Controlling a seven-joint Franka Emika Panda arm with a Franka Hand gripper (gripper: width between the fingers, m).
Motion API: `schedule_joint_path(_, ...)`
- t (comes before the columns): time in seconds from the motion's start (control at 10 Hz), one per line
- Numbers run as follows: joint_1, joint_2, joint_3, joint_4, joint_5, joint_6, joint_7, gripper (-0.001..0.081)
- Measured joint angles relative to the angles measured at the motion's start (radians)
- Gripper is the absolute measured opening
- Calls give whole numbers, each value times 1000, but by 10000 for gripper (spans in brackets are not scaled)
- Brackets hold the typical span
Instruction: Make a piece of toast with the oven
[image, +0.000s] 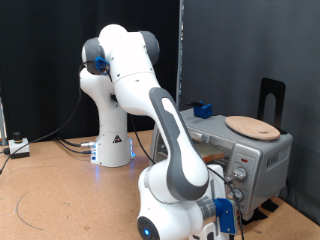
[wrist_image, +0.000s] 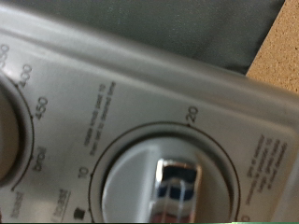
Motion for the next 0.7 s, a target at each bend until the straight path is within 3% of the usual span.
schedule_joint_path(0.3,4,0,2,0,1,1,0,778)
schedule_joint_path(0.5,5,1,3,-2,1,0,0,416)
schedule_joint_path(0.6,5,2,3,-3,1,0,0,416)
schedule_joint_path(0.7,5,5,3,-4,0,-6,0,233)
